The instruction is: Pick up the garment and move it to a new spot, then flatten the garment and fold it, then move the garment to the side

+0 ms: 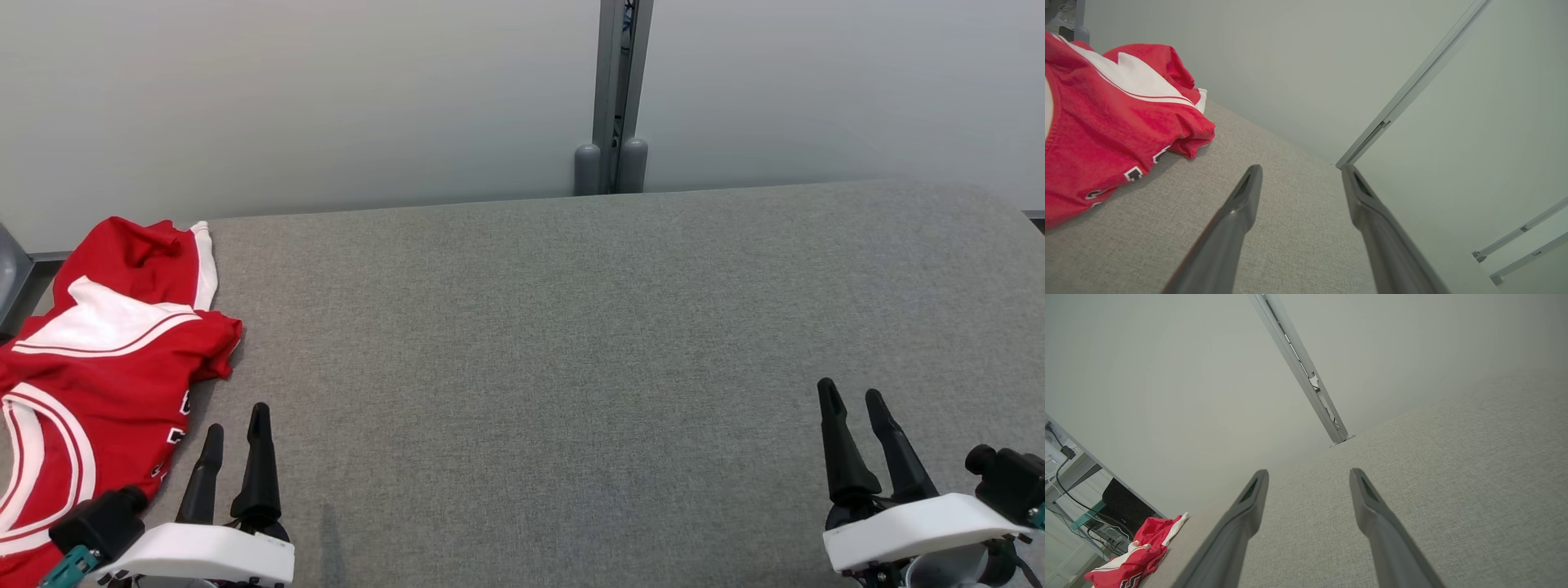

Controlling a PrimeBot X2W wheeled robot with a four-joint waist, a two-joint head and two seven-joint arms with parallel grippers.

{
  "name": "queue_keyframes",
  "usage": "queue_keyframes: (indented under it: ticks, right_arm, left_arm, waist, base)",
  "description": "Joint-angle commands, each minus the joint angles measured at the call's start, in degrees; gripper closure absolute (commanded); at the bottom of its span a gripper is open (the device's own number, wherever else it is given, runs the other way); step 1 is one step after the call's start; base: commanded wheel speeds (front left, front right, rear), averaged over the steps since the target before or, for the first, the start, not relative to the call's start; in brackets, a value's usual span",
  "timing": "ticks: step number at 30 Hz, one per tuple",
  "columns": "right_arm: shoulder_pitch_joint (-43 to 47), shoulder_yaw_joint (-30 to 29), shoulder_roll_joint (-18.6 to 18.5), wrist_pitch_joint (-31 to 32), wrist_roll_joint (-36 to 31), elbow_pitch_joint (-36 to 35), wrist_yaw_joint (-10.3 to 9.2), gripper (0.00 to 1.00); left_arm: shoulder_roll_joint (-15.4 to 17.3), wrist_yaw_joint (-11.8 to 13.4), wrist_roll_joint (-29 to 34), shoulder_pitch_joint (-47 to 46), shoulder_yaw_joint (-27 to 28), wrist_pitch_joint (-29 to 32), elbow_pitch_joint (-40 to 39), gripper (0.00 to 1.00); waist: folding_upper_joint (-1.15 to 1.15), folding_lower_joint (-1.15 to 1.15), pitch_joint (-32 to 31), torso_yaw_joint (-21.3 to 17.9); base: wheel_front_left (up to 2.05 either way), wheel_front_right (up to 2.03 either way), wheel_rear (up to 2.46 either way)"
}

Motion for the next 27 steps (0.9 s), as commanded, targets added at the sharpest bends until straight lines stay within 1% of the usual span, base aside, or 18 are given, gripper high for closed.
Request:
queue_keyframes:
  ticks: [1, 13, 27]
  right_arm:
    - [-0.26, 0.13, -0.55, -0.58, -1.48, -1.01, 0.08, 0.0]
    - [-0.38, 1.05, -0.61, -2.45, -8.74, -1.75, 0.09, 0.0]
    - [-0.05, 1.31, -0.66, -4.29, -15.7, -2.32, 0.11, 0.0]
  left_arm:
    - [0.47, 0.26, 1.64, -0.46, 0.25, -0.49, -0.56, 0.0]
    - [1.05, 0.75, 10.74, 0.92, 0.02, -2.34, -1.34, 0.0]
    - [1.68, 0.83, 18.53, 1.76, -0.21, -4.14, -1.35, 0.0]
  waist:
    - [0.0, 0.0, -0.03, -0.01]
    - [0.0, 0.0, -0.18, -0.43]
    - [0.0, 0.0, -0.12, -0.5]
  base:
    - [0.0, 0.0, 0.0]
    - [0.0, 0.0, 0.0]
    - [0.0, 0.0, 0.0]
